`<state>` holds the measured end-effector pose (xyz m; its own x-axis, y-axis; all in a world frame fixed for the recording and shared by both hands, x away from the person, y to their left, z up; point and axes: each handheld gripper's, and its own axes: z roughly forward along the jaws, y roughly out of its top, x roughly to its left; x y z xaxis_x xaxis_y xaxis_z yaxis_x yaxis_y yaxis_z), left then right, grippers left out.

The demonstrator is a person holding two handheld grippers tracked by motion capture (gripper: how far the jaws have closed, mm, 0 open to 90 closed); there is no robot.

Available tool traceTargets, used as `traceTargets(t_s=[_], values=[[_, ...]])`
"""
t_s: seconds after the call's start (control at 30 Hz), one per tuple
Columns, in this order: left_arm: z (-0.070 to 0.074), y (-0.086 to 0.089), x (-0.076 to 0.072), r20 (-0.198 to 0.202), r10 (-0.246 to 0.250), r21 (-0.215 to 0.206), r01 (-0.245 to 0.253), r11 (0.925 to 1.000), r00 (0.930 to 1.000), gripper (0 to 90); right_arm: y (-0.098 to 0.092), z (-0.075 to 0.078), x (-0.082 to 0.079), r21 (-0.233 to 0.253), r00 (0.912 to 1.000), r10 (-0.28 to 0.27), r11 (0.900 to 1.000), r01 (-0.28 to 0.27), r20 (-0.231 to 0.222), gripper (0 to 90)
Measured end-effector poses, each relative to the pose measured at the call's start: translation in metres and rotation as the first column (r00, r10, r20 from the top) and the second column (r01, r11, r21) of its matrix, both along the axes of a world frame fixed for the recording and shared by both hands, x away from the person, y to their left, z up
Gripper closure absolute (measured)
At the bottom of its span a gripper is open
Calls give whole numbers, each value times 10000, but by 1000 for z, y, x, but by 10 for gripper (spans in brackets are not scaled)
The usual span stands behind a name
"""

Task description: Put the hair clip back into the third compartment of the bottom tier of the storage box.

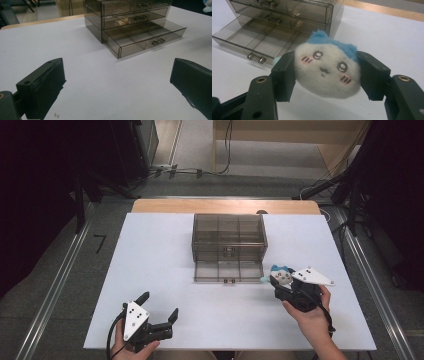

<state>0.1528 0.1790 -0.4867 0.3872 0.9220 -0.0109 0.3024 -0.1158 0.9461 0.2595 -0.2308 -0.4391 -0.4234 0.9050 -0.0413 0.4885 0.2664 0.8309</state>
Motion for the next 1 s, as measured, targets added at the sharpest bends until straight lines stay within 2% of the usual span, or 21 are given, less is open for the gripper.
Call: traceTargets(t_s=[0.1,0.3,1.0], values=[[0,1,0,-38,-29,-122,28,9999,10000,0,3,3,3,-65,10000,54,10000,-53,19,346],[0,1,0,-89,-30,-73,29,10000,10000,0,10,8,8,-222,9999,159,9996,-159,-3,346],[-1,1,2,-221,-43,-47,42,10000,9997,0,27,10,24,-284,9990,315,9991,-325,-325,346]])
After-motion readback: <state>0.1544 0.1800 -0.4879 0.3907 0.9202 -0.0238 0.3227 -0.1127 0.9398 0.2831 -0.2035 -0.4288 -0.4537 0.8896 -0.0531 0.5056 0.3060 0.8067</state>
